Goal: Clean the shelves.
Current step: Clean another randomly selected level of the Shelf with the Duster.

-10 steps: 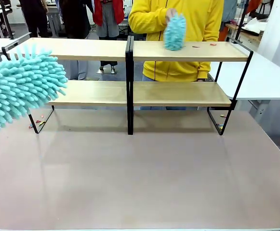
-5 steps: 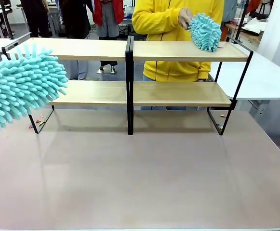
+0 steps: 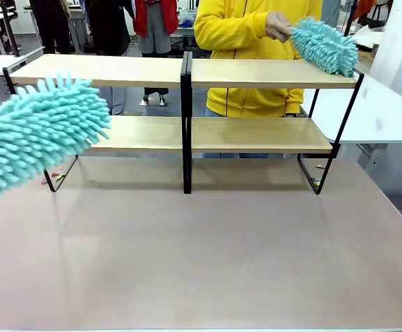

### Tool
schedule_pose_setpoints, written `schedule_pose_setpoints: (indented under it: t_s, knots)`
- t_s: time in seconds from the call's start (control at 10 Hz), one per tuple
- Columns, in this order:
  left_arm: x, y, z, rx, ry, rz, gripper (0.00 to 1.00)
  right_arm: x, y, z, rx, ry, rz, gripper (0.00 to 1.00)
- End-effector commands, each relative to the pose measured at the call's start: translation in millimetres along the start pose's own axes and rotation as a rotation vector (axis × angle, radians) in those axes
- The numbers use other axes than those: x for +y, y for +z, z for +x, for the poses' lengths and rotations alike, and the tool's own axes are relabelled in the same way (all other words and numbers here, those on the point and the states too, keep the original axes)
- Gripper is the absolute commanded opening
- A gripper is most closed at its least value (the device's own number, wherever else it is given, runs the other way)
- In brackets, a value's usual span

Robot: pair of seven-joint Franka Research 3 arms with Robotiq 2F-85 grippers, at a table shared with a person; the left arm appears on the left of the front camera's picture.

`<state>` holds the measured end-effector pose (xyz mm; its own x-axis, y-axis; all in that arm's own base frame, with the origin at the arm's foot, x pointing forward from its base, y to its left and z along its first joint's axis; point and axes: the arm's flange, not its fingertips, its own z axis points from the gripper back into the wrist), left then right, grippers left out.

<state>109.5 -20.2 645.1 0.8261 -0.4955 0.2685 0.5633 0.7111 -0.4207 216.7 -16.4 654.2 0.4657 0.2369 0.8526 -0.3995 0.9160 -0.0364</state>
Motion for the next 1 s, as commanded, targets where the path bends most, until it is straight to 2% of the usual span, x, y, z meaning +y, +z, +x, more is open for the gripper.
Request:
schedule_pose_setpoints:
  t_s: [0.0, 0.1, 0.2, 0.3, 0.4, 0.6, 0.7, 0.8, 0.9]
  knots:
    - [3, 7, -16, -0.015, -0.003, -0.006, 0.13, -1, 0, -1, -0.002, 0.007, 0.009, 1.00]
    - [9, 10, -15, -0.052, -0.034, -0.003, 0.13, -1, 0, -1, -0.002, 0.007, 0.009, 1.00]
    - [17, 18, -11, -0.130, -0.088, -0.006, 0.13, -1, 0, -1, -0.002, 0.007, 0.009, 1.00]
    - [35, 32, -6, -0.248, -0.116, 0.051, 0.13, -1, 0, -1, -0.002, 0.007, 0.009, 1.00]
    - [62, 51, -3, -0.322, -0.131, 0.082, 0.13, -1, 0, -1, -0.002, 0.007, 0.009, 1.00]
    - [92, 79, -12, -0.364, -0.293, -0.007, 0.13, -1, 0, -1, -0.002, 0.007, 0.009, 1.00]
    - [109, 98, -21, -0.431, -0.319, -0.032, 0.13, -1, 0, -1, -0.002, 0.007, 0.009, 1.00]
    - [137, 115, -29, -0.490, -0.232, -0.010, 0.13, -1, 0, -1, -0.002, 0.007, 0.009, 1.00]
    - [161, 119, -37, -0.492, -0.094, -0.074, 0.13, -1, 0, -1, -0.002, 0.007, 0.009, 1.00]
